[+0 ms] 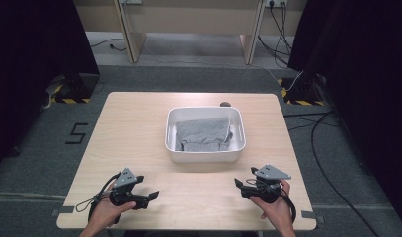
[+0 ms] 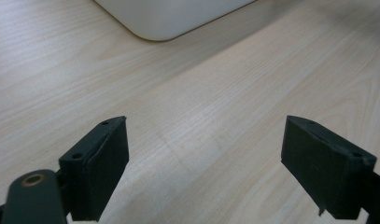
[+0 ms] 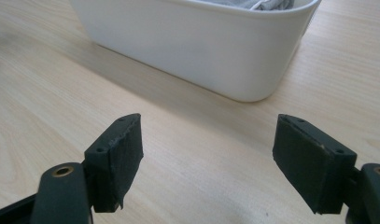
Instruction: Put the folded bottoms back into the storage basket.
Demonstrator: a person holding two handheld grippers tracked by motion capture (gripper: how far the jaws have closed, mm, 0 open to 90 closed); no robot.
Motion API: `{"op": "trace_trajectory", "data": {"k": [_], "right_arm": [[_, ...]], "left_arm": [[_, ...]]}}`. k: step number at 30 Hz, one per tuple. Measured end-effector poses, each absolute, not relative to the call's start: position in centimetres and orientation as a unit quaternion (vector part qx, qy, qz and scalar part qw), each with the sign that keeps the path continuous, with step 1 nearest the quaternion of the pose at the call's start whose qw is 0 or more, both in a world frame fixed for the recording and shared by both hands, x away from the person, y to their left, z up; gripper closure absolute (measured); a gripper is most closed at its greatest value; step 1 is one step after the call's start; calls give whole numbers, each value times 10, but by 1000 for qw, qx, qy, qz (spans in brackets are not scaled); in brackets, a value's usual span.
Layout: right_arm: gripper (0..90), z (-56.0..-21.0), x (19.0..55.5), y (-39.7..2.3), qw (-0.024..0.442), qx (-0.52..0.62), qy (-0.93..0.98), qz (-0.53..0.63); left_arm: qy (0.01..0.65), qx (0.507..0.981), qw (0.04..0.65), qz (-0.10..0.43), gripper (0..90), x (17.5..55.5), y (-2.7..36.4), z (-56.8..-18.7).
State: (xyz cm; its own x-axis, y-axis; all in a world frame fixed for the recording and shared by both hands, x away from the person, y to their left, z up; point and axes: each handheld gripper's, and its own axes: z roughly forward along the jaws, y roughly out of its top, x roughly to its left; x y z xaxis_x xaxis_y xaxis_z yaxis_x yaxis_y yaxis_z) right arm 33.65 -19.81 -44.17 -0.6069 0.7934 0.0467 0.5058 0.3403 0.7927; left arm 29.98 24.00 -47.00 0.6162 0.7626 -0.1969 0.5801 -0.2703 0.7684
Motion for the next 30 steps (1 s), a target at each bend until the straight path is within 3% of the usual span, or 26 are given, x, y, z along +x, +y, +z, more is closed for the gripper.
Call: {"op": "trace_trajectory", "data": {"k": [30], "right_arm": [[232, -471, 299, -205, 163, 414, 802, 399]], "left_arm": [[432, 801, 393, 129, 148, 269, 248, -489]]}}
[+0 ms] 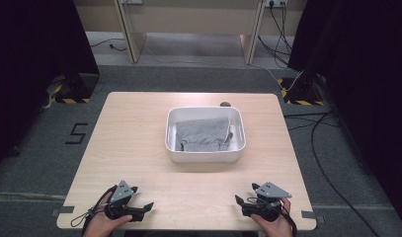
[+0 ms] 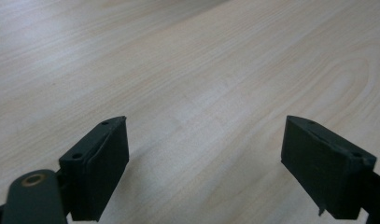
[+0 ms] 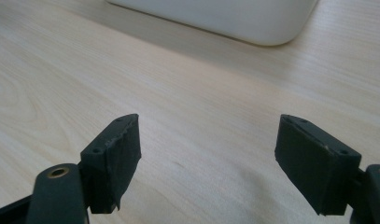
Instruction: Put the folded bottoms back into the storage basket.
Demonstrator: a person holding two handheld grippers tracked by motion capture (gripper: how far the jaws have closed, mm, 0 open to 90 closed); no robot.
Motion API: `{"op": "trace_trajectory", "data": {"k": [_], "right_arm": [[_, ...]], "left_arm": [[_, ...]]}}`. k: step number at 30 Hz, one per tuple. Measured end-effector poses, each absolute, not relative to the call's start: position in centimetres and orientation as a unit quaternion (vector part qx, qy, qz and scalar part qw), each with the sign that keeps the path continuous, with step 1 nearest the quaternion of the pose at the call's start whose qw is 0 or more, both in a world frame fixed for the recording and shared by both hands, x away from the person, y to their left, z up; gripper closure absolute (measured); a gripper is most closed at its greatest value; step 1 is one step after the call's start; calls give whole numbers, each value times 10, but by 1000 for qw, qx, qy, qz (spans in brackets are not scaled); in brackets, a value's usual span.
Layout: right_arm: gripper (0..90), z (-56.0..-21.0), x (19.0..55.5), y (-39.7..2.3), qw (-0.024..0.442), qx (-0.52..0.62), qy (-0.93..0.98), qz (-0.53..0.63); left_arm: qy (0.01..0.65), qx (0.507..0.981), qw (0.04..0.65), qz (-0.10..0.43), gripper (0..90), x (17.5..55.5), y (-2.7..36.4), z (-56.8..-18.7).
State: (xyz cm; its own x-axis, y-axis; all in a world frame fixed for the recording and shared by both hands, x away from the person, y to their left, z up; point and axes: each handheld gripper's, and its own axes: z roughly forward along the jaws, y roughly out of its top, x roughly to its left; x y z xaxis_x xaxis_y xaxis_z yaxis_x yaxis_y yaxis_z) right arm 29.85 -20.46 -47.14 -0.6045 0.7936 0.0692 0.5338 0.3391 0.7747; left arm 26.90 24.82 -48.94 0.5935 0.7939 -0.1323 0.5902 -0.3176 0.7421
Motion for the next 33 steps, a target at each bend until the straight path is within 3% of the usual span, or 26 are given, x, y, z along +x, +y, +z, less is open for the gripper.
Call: {"op": "trace_trajectory", "data": {"k": [33], "right_arm": [[154, -495, 270, -202, 185, 413, 806, 382]], "left_arm": [[412, 798, 406, 167, 119, 235, 243, -504]]}}
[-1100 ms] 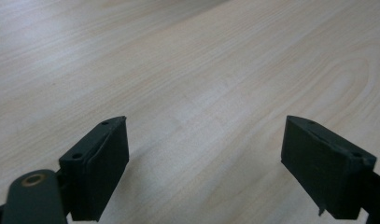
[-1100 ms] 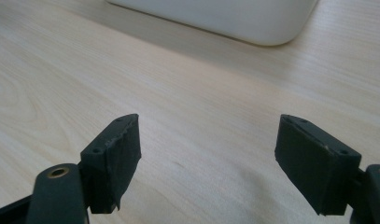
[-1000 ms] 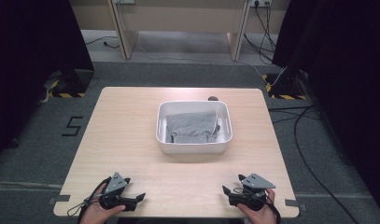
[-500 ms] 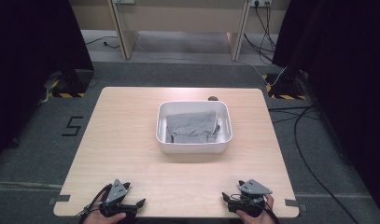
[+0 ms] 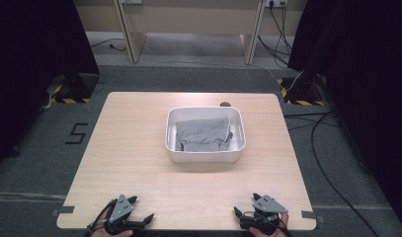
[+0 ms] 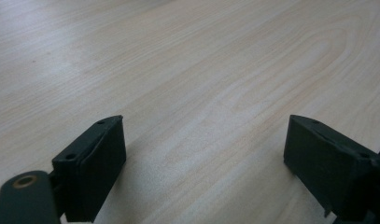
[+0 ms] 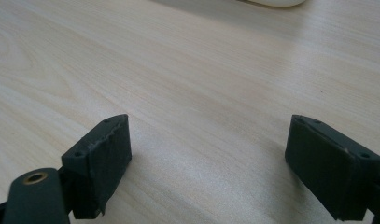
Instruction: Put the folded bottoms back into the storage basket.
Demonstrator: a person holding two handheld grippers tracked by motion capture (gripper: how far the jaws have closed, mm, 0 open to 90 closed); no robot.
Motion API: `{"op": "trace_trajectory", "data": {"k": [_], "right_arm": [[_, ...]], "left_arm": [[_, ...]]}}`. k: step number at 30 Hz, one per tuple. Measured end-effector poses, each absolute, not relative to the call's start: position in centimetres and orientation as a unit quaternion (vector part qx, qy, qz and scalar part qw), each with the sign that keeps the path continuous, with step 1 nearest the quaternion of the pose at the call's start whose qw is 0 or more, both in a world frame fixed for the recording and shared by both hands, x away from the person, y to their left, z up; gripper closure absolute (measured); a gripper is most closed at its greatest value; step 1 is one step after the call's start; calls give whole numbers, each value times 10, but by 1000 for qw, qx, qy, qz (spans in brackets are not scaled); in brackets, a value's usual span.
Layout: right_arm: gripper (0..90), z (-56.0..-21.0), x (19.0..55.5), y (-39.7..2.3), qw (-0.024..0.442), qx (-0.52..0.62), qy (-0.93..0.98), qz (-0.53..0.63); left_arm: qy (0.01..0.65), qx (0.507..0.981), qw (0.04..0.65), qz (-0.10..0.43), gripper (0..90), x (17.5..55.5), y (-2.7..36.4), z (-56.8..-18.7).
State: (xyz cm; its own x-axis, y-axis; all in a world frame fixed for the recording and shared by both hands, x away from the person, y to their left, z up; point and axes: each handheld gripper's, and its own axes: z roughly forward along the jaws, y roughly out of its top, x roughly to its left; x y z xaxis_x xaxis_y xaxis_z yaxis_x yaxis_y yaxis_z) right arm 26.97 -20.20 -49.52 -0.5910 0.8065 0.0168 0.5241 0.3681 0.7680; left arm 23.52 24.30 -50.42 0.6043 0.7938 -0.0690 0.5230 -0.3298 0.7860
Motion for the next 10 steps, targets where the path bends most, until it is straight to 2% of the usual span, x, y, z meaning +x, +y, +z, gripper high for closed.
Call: {"op": "trace_trajectory", "data": {"k": [10], "right_arm": [[153, -496, 270, -203, 186, 410, 805, 385]], "left_arm": [[409, 798, 409, 166, 108, 236, 243, -505]]}}
